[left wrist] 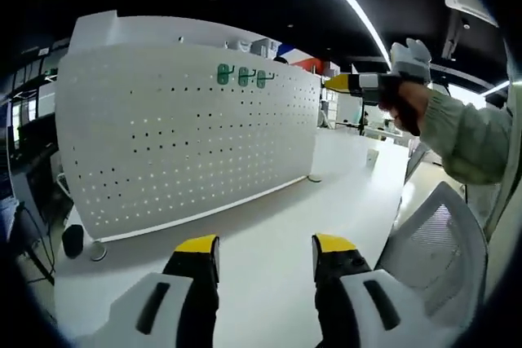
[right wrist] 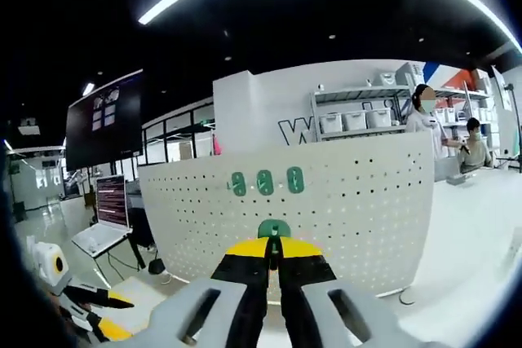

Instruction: Insert the hook assembly into the mounting plate slot until the hook locks in place.

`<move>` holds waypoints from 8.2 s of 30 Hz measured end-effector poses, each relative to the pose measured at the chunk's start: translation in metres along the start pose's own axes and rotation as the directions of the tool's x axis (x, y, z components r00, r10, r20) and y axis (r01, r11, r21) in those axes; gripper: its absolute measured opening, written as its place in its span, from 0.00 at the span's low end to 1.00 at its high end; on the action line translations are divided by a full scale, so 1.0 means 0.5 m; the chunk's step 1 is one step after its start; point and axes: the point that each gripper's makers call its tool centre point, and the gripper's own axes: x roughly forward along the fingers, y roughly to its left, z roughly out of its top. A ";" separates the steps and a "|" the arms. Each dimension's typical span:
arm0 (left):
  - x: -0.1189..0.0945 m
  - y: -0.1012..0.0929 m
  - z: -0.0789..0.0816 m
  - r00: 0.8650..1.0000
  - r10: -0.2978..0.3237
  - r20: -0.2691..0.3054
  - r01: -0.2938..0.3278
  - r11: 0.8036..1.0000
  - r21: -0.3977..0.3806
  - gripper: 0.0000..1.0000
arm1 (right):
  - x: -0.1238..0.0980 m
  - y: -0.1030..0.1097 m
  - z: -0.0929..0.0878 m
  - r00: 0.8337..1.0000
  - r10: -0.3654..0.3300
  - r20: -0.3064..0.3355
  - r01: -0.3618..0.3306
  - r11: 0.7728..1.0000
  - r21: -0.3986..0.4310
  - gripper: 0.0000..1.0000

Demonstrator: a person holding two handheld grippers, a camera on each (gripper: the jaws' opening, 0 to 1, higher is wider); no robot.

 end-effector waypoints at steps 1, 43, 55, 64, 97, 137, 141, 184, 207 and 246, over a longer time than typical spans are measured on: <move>0.000 0.000 0.000 1.000 0.002 0.000 -0.002 1.000 0.000 0.47 | 0.004 -0.003 0.003 1.000 -0.002 0.004 0.002 1.000 -0.002 0.01; 0.023 0.031 -0.018 0.998 0.044 -0.035 -0.044 0.999 -0.004 0.46 | 0.195 -0.127 0.086 0.991 -0.081 0.109 0.095 0.987 -0.129 0.01; 0.034 0.038 -0.027 0.998 0.049 -0.048 -0.049 0.999 -0.010 0.46 | 0.236 -0.151 0.088 0.988 -0.101 0.120 0.116 0.985 -0.128 0.01; 0.039 0.040 -0.036 0.997 0.053 -0.058 -0.054 0.998 -0.019 0.46 | 0.254 -0.158 0.079 0.985 -0.118 0.123 0.137 0.978 -0.160 0.01; 0.038 0.050 -0.042 0.996 0.062 -0.064 -0.064 0.997 -0.036 0.46 | 0.284 -0.166 0.069 0.981 -0.146 0.126 0.166 0.973 -0.160 0.01; 0.030 0.049 -0.037 0.997 0.064 -0.052 -0.066 0.997 -0.037 0.46 | 0.269 -0.168 0.044 0.981 -0.169 0.096 0.183 0.971 -0.154 0.09; 0.029 0.048 -0.038 0.997 0.064 -0.051 -0.066 0.997 -0.039 0.46 | 0.262 -0.169 0.038 0.980 -0.179 0.084 0.190 0.971 -0.148 0.12; -0.001 0.023 -0.017 0.999 0.052 0.000 -0.052 0.998 -0.019 0.46 | 0.114 -0.145 -0.048 0.979 -0.202 -0.030 0.198 0.974 -0.106 0.25; -0.028 -0.001 -0.009 1.000 0.027 0.013 -0.027 1.000 0.011 0.46 | -0.028 -0.037 -0.193 0.973 -0.097 -0.211 0.078 0.992 -0.096 0.34; -0.081 0.010 -0.042 0.991 0.131 -0.020 -0.131 0.991 0.016 0.46 | -0.213 0.057 -0.323 0.918 0.047 -0.395 -0.054 0.999 -0.007 0.47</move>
